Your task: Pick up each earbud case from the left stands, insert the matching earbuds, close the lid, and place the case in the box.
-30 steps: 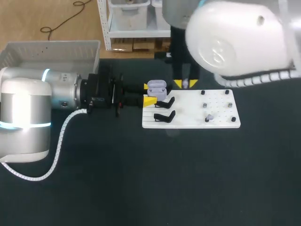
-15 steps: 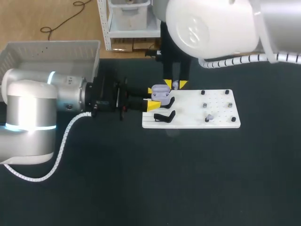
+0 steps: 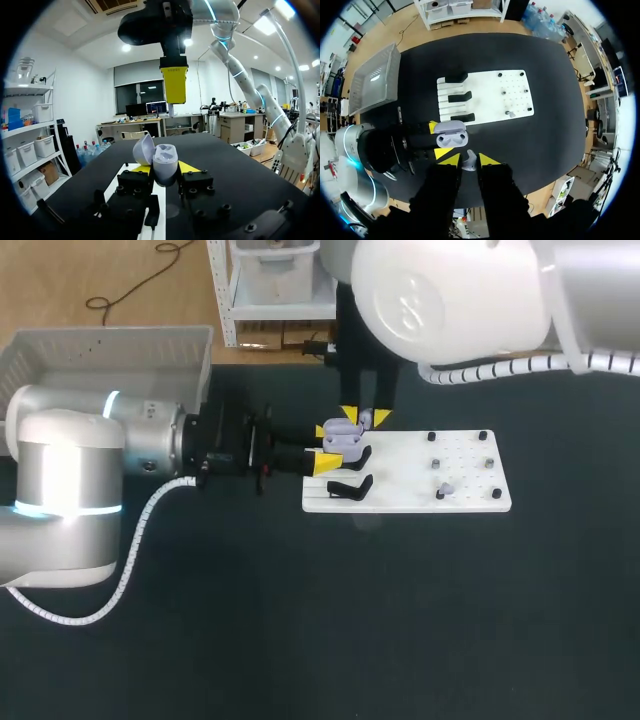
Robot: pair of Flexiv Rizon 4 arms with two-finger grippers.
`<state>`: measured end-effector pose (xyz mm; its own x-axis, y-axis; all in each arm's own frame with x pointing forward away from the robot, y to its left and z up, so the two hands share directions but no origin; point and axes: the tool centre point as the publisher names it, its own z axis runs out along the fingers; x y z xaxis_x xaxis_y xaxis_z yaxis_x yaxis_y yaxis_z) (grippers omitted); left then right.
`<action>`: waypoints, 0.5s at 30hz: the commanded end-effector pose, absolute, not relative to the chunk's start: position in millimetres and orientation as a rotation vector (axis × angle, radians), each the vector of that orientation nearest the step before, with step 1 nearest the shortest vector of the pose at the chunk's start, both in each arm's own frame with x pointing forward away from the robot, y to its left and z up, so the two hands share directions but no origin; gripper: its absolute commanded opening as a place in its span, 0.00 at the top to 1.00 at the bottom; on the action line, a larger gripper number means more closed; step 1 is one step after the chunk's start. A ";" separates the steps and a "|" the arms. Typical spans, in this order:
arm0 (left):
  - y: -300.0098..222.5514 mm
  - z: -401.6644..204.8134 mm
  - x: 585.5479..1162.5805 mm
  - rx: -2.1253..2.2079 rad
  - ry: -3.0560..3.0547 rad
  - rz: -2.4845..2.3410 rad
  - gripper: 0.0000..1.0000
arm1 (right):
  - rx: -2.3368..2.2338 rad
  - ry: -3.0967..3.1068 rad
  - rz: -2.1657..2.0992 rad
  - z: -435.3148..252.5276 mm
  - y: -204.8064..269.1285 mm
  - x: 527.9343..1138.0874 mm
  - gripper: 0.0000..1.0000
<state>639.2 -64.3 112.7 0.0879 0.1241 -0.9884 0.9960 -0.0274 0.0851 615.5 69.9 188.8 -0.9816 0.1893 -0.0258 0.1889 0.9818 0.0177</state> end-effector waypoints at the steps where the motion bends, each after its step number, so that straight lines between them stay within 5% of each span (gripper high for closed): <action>1: -67.2 113.6 641.6 1.355 1.224 -1.091 1.00 | 0.382 3.116 -0.010 191.4 76.4 619.7 1.00; 15: -75.1 111.1 643.2 1.356 1.247 -1.092 1.00 | 0.813 2.997 -0.067 182.9 77.7 616.3 1.00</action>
